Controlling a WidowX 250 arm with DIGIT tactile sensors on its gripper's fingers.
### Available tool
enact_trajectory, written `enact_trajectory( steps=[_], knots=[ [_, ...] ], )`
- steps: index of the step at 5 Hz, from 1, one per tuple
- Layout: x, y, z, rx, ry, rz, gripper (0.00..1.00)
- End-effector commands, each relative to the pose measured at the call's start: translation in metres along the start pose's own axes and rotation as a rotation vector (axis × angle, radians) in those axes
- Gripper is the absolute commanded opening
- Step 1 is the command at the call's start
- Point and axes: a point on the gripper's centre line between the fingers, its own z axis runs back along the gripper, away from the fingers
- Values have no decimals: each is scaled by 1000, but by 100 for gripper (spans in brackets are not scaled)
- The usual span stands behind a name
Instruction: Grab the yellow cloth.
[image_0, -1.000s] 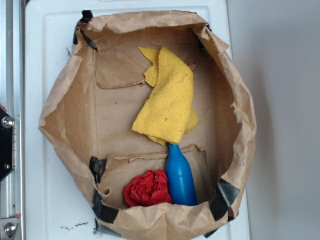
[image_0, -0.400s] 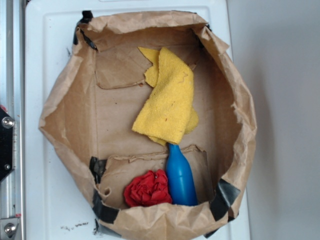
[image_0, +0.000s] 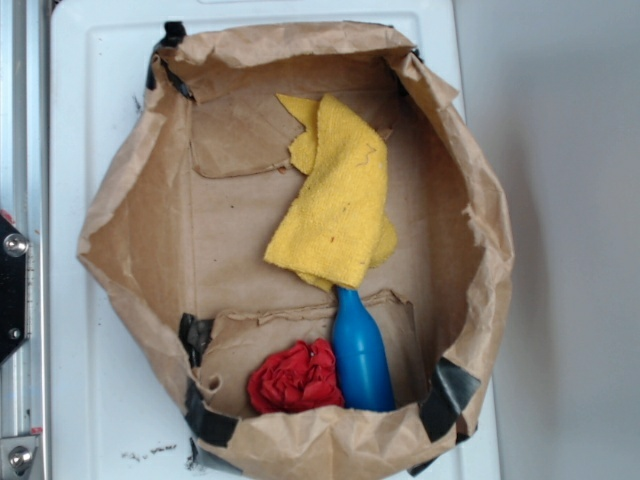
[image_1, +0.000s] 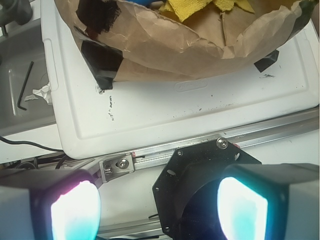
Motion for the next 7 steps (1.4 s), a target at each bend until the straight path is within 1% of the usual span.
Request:
enact_trajectory(
  steps=[1,2,3,4,5,6,7],
  knots=[
    [97,33,-20,-60,-11,119,100],
    [118,45,-28,-72,-78,69,100],
    [122,24,-33,-84,-216,80,100],
    [157,14,-46,-129,-236,181,100],
    [179,23,-63,-146,-231,313,100],
    [205,44,-87,-114,-254,411,100],
    [209,62,-106,-55,-256,439,100]
  ],
)
